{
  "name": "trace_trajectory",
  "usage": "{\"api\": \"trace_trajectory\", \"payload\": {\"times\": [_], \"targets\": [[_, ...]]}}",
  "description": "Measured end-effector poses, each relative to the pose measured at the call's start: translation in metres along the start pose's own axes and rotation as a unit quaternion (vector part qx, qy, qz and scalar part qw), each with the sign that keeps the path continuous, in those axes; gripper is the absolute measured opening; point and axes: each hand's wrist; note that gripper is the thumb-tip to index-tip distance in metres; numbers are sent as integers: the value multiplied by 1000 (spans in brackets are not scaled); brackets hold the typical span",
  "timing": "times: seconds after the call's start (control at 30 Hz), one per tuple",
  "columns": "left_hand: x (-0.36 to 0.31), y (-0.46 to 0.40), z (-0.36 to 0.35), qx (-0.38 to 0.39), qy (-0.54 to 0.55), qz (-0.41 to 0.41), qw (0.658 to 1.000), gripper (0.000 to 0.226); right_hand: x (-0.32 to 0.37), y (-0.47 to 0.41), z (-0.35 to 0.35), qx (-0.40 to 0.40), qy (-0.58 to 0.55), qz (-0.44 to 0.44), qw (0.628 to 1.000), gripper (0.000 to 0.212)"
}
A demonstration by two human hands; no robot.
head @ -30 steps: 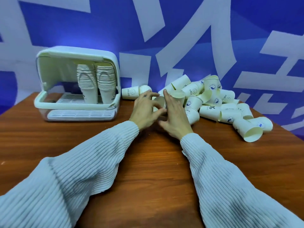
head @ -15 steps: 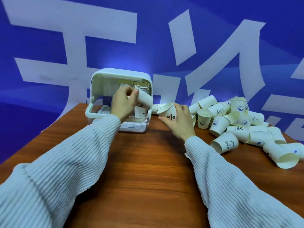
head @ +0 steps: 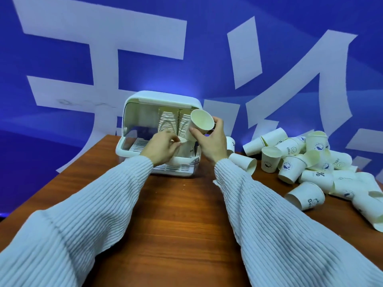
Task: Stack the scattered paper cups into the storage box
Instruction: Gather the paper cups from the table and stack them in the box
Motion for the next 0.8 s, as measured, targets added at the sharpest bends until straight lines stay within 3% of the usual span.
{"api": "trace_trajectory", "payload": {"times": [0.17, 0.33, 0.4, 0.53, 0.67, 0.8], "targets": [[0, -9, -15, 22, 20, -17, 999, 20, -4, -7, 4, -9, -10, -5, 1000, 69], [-8, -12, -4, 160, -8, -23, 987, 39, -13, -6, 6, 22, -2, -17, 1000, 75], [-10, -9, -2, 135, 9, 12, 991, 45, -14, -5, 7, 38, 7, -18, 999, 74], [-10, 1, 2, -13, 52, 130, 990, 23, -10, -8, 6, 52, 29, -7, 998, 72], [-15, 9, 4, -42, 79, 137, 986, 26, -2, -9, -1, 112, 155, 19, 981, 76], [-19, 11, 1, -50, 97, 131, 985, 44, -3, -3, -13, 195, 309, 13, 931, 86]]}}
Point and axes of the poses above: each hand's wrist, its own y-axis away from the middle knuckle, its own z-axis out of the back of the hand, x = y × z, and after that the axes turned 2 degrees about -y, right-handed
